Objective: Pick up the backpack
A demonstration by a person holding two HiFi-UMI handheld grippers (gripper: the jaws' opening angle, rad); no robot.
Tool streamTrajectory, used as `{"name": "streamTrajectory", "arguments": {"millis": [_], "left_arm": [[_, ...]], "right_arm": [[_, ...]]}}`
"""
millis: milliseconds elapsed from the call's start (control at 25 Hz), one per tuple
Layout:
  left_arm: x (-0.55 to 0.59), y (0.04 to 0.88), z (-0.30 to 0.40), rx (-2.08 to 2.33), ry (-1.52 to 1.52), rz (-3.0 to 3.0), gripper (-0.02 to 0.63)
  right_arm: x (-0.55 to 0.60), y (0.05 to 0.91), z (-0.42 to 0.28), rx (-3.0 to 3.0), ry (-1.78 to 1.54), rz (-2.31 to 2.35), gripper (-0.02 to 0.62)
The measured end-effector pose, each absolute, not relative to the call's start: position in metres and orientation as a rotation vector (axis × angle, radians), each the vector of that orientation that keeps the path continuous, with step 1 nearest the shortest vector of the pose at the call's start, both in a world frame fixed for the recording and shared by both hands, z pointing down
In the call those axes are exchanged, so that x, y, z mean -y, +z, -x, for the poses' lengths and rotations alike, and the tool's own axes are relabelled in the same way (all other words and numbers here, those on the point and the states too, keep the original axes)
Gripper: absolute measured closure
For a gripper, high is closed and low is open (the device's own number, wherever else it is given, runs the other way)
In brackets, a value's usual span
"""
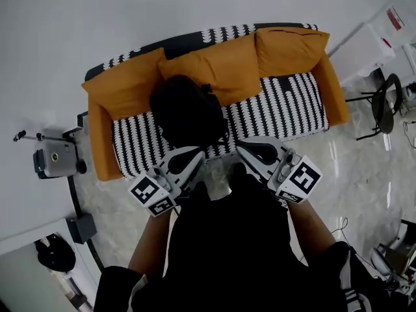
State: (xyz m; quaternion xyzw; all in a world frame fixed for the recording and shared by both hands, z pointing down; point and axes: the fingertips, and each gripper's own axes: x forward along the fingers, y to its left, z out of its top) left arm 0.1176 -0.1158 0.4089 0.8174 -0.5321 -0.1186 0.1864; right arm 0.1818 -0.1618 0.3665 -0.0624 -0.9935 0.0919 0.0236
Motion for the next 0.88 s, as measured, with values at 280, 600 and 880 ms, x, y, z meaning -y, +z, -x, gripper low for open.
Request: {"name": "streamTrajectory", "arguments": {"millis": [280, 600, 880], "left_arm": [[0.141, 0.397, -0.135, 1.671, -0.217, -2.255, 0.583], [0.11, 0.393, -0.114, 1.974, -0.163, -2.023, 0.583], [0.085, 0.394, -0.102, 2.109, -0.113, -1.88, 0.583]], "right_arm": [[0.197, 0.368, -0.182, 3.052, 0.326, 0.452, 0.568], [0.191, 0.363, -0.155, 2.993, 0.32, 0.832, 0.568], [0.19, 0.367, -0.148, 2.963, 0.35, 0.949, 0.568]]}}
